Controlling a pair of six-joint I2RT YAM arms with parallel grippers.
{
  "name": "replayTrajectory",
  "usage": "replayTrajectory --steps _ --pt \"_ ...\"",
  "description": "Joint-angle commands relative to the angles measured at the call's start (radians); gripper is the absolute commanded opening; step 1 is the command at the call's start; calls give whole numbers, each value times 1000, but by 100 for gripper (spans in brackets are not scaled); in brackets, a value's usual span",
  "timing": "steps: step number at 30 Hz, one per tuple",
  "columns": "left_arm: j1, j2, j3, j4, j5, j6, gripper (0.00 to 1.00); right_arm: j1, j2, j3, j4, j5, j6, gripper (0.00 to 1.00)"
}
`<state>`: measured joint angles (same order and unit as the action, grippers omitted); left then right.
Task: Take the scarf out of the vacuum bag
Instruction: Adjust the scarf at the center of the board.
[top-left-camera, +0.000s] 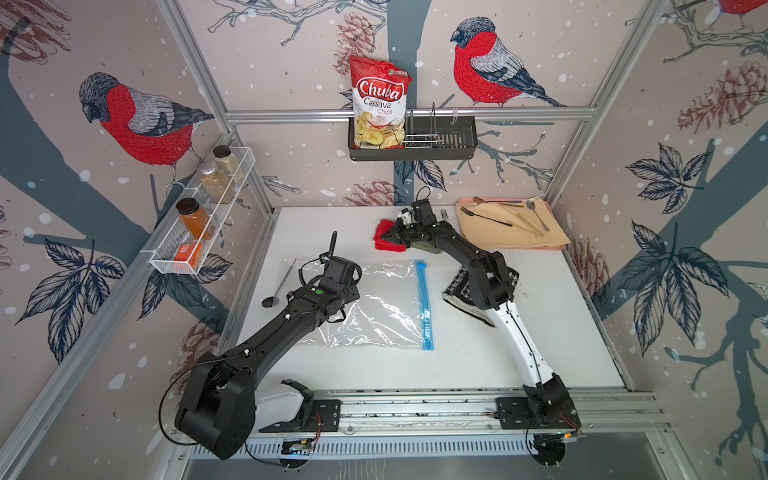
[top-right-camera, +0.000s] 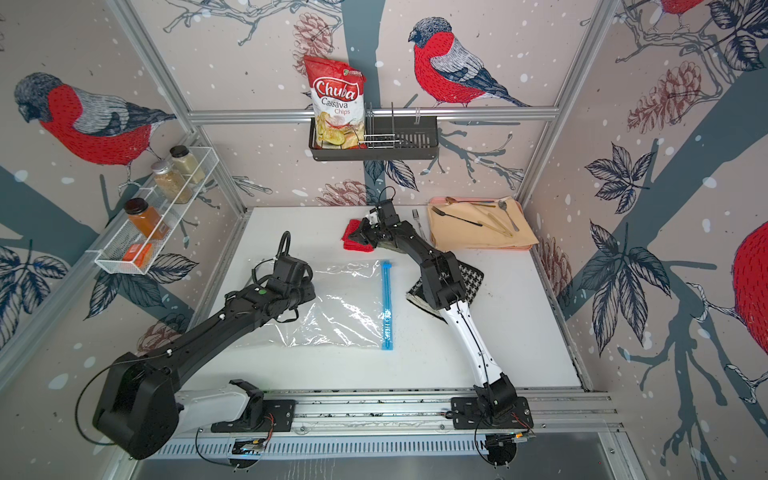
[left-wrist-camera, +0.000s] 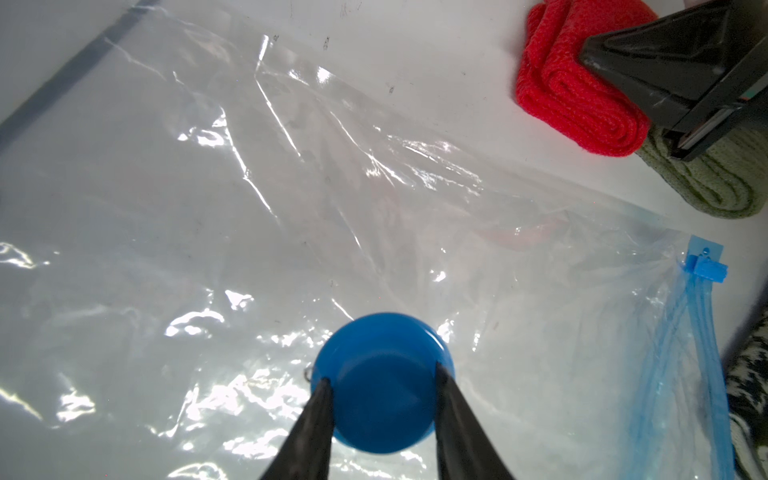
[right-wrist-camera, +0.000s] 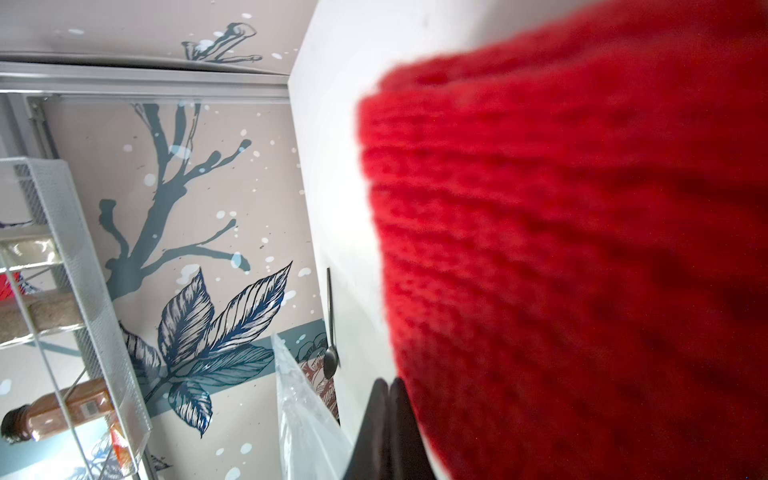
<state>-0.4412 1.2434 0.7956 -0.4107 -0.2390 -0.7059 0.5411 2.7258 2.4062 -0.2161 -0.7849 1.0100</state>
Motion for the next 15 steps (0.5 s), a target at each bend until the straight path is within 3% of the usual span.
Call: replayTrajectory --steps 1,8,15 --pt "-1 7 5 -7 -10 -9 11 2 -136 -13 51 -55 -66 0" --pt "0 11 10 -10 -8 -5 10 -65 -349 -196 -28 12 -222 0" --pt "-1 1 2 -13 -11 -6 10 -152 -439 -455 -72 108 -323 0"
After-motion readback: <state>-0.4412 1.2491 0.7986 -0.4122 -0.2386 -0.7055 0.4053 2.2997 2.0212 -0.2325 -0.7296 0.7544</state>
